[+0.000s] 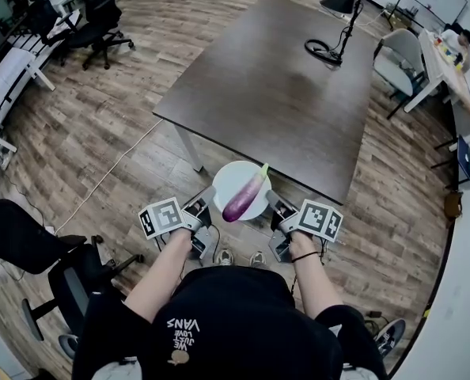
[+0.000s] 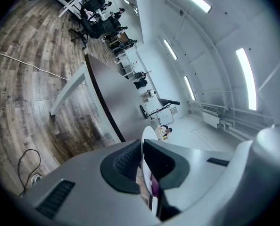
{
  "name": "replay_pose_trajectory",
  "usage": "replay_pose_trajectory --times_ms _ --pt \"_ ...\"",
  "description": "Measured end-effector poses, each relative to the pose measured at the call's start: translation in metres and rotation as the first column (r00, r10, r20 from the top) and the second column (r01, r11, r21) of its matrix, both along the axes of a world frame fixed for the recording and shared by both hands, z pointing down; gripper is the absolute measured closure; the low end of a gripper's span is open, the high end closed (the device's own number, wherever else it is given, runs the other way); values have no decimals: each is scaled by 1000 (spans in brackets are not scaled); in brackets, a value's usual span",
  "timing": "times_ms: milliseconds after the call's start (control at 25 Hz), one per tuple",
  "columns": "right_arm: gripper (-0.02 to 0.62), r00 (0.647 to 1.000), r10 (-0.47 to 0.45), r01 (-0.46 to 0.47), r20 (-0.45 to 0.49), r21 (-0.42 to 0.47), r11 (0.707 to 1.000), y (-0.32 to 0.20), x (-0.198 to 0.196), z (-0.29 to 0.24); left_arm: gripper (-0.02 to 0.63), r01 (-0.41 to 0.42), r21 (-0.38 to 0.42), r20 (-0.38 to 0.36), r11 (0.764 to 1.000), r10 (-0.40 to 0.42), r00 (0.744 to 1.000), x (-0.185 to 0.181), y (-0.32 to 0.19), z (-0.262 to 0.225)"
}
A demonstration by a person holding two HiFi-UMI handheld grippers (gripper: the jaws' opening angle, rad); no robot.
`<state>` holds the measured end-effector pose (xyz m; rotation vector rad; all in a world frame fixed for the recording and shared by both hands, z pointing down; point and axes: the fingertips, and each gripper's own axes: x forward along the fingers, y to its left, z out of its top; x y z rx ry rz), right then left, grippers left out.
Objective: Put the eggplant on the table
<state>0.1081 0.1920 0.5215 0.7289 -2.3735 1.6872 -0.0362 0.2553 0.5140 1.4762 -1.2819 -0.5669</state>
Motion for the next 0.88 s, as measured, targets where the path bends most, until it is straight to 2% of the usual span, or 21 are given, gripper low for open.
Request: replay_pose_trajectory --times_ms 520,880 --pt "560 1000 -16 16 -19 -6 1000 -8 -37 11 580 18 -12 -20 1000 -19 1000 -36 -5 15" --pt "560 997 -70 70 -24 -8 998 -66 -65 14 580 73 -13 -10 997 -73 997 -61 -55 17"
